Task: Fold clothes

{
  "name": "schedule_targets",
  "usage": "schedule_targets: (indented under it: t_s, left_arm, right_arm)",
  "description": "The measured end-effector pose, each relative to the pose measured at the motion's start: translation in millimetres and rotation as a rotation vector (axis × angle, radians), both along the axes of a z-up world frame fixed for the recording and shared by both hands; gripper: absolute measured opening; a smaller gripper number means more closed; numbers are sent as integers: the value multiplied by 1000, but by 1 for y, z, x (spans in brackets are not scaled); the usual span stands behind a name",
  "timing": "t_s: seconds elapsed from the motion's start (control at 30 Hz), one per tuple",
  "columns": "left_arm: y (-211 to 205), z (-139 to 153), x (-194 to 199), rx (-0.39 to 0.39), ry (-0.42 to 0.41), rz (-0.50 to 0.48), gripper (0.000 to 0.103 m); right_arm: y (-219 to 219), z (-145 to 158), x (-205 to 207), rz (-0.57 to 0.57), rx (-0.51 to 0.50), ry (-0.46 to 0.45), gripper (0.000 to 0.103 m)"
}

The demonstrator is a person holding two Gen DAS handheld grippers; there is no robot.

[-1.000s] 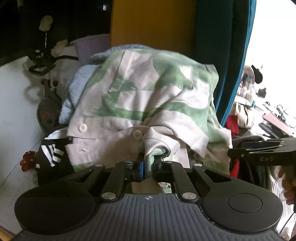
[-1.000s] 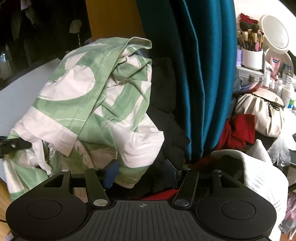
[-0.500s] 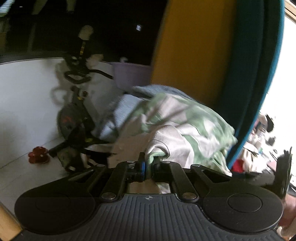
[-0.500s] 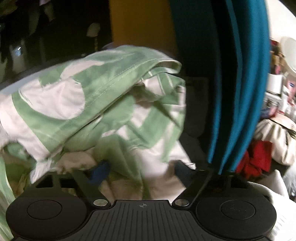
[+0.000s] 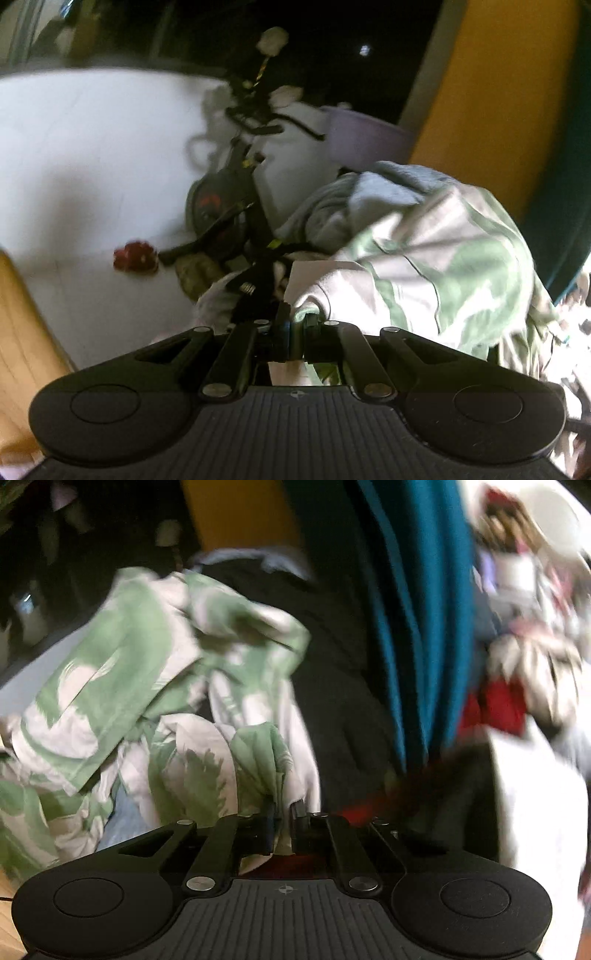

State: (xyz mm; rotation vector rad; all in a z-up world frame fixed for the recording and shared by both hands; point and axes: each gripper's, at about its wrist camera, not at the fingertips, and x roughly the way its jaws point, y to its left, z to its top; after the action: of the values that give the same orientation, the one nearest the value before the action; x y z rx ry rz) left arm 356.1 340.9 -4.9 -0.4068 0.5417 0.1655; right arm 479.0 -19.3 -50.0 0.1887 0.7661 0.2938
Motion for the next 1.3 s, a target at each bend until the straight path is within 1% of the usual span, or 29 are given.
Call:
schedule_targets:
  t_s: [0.07, 0.13, 0.17, 0.23, 0.3, 0.33, 0.43, 0.5, 0.57, 0.6, 0.63, 0.67, 0.7, 0.73, 0.77, 0.8, 0.83, 0.87, 0.97, 1.1, 1.3]
  left_arm:
    - [5, -4, 0, -4, 14, 19, 6]
    - [7, -6, 0, 2, 19, 27, 6]
    - [7, -6, 1, 3, 19, 29, 6]
    - [5, -6, 1, 7, 15, 25, 6]
    - [3, -6, -1, 15, 11, 20, 6]
    - [3, -6, -1, 20, 9, 17, 6]
    - [3, -5, -4, 23, 0, 14, 6]
    - [4, -5, -6, 14, -7, 17, 6]
    - [5, -4, -7, 12, -12, 18, 6]
    - [4, -4, -8, 19, -15, 16, 6]
    - [2, -3, -10, 28, -17, 12, 6]
    - [0, -3, -9, 38, -19, 8, 6]
    - [-2, -2, -10, 49, -21, 2, 6]
    - [-3, -1, -12, 58, -25, 0, 6]
    - [-3, -1, -13, 65, -29, 0, 6]
    - [-4, -1, -15, 72, -33, 0, 6]
    - [-3, -1, -15, 75, -34, 4, 6]
    - [-2, -1, -15, 77, -33, 10, 6]
    - [3, -6, -13, 63, -21, 42, 6]
    - [4, -11, -10, 53, -1, 59, 6]
    - [-8, -21, 1, 44, 26, -5, 6]
  right_arm:
    - [-4, -3, -6, -4, -27, 26, 7]
    - [-1, 1, -4, 1, -51, 31, 8]
    - [2, 7, -3, 6, -56, 22, 13]
    - [8, 20, -1, 1, -67, -39, 28]
    - [18, 34, 4, -4, -102, -133, 61]
    - [23, 38, 9, -5, -124, -172, 66]
    - [35, 52, 36, 9, -163, -262, 74]
    - [43, 60, 56, 15, -185, -313, 93]
    - [53, 65, 74, 31, -185, -354, 97]
    - [58, 67, 82, 40, -185, -369, 98]
    - [63, 67, 90, 53, -185, -366, 98]
    - [67, 66, 97, 66, -183, -360, 98]
    - [70, 63, 99, 80, -177, -341, 90]
    - [72, 59, 102, 94, -171, -323, 79]
    - [74, 56, 103, 111, -163, -301, 49]
    - [73, 52, 101, 137, -151, -271, 26]
    - [71, 48, 95, 141, -144, -254, 20]
    - [68, 44, 88, 146, -133, -236, 10]
    - [53, 37, 62, 161, -55, -173, 7]
    - [34, 26, 20, 185, -22, -85, 6]
    - [9, 18, -18, 121, -19, -17, 7]
